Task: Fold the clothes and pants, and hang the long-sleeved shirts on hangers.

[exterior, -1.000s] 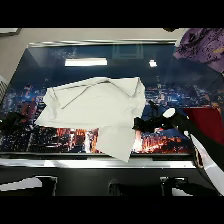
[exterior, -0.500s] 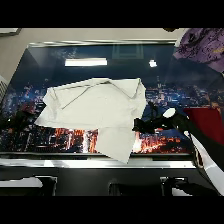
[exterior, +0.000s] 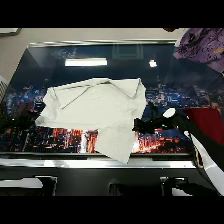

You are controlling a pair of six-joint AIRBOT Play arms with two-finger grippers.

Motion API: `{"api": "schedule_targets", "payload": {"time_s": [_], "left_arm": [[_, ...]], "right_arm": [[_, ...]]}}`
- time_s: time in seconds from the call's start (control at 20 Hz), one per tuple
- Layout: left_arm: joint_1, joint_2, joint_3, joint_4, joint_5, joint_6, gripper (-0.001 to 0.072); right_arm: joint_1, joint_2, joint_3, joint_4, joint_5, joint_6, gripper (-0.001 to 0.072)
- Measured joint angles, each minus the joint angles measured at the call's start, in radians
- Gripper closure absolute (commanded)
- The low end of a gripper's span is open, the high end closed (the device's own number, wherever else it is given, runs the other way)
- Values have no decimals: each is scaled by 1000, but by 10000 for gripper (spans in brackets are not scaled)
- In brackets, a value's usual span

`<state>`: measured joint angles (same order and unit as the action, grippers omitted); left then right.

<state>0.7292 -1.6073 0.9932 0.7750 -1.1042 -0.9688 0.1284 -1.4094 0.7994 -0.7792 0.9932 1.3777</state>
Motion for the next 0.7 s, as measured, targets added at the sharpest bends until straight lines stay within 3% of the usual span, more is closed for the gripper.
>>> {"api": "schedule_targets", "payload": {"time_s": [0.05, 0.15, 0.25, 0.35, 0.45, 0.7], "left_arm": [[0, -1, -1, 3, -11, 0, 137], [-1, -1, -1, 10, -15, -2, 305], [-1, -2, -2, 19, -19, -3, 364], [-2, -2, -2, 21, -21, -3, 558], [-2, -2, -2, 28, -22, -3, 693], [-2, 2, 0, -4, -29, -1, 692]], "right_arm": [[0, 0, 0, 0, 0, 0, 685], [0, 0, 0, 0, -2, 0, 685], [0, 0, 0, 0, -3, 0, 685], [0, 0, 0, 0, -3, 0, 685], [0, 0, 0, 0, -3, 0, 685], [0, 1, 3, 0, -3, 0, 686]]}}
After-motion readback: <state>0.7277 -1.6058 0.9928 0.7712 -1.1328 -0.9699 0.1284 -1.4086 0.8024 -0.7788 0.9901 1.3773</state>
